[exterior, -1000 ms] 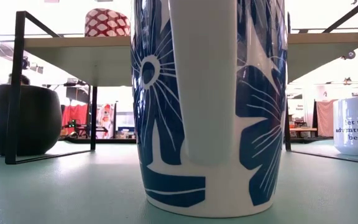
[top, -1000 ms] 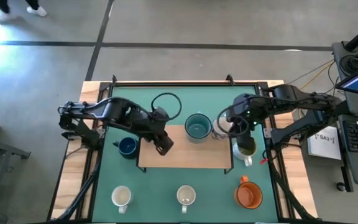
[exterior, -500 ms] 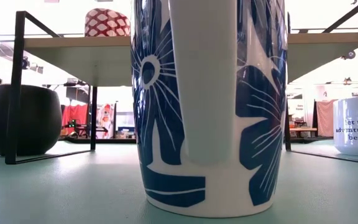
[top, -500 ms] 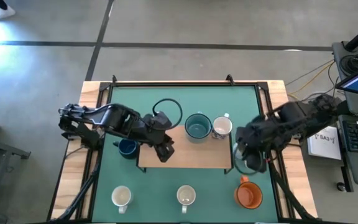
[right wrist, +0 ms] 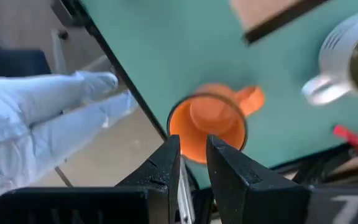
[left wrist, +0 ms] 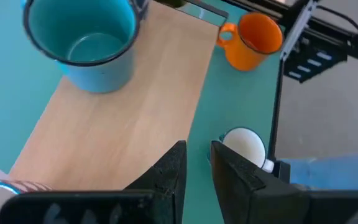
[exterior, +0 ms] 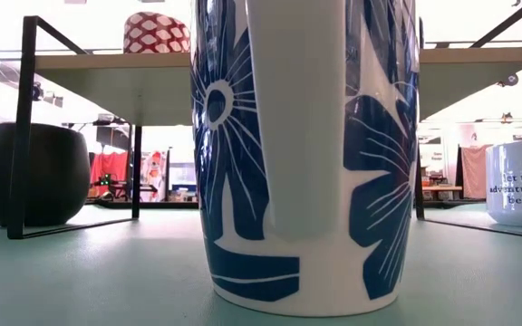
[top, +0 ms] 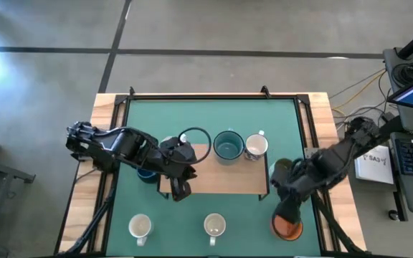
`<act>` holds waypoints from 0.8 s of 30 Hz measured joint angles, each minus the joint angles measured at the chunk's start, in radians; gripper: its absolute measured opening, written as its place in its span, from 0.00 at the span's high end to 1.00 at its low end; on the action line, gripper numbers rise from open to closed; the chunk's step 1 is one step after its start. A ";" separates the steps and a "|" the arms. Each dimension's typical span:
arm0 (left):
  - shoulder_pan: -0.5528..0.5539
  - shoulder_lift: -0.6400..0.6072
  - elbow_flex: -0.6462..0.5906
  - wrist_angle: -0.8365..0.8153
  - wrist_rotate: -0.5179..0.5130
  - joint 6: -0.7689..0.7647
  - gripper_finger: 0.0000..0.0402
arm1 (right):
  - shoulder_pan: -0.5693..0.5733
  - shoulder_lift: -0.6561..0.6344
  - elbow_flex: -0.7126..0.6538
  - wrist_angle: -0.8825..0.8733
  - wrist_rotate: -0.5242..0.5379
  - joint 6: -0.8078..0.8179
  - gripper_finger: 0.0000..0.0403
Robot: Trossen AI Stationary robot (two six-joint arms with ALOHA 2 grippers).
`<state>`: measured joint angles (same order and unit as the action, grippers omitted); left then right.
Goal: Place coffee mugs
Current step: Put the orange mug on the shelf
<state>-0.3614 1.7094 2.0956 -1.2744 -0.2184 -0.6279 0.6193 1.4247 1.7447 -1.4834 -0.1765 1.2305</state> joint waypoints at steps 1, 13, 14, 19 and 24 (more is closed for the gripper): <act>-0.005 0.000 0.000 -0.001 0.000 0.008 0.86 | 0.008 0.012 0.000 0.000 -0.010 0.015 0.83; -0.065 -0.003 0.000 -0.037 0.000 0.043 0.86 | 0.093 0.101 0.000 0.000 -0.037 0.149 0.76; -0.070 -0.003 0.000 -0.039 0.000 0.043 0.86 | 0.100 0.107 0.000 -0.001 -0.037 0.162 0.75; -0.085 -0.004 0.000 -0.062 0.000 0.044 0.86 | 0.134 0.143 0.000 -0.002 -0.070 0.216 0.69; -0.094 -0.004 0.000 -0.074 0.000 0.058 0.86 | 0.174 0.186 0.000 -0.006 -0.085 0.270 0.66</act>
<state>-0.4558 1.7055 2.0958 -1.3483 -0.2180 -0.5703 0.7930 1.6110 1.7447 -1.4893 -0.2619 1.5007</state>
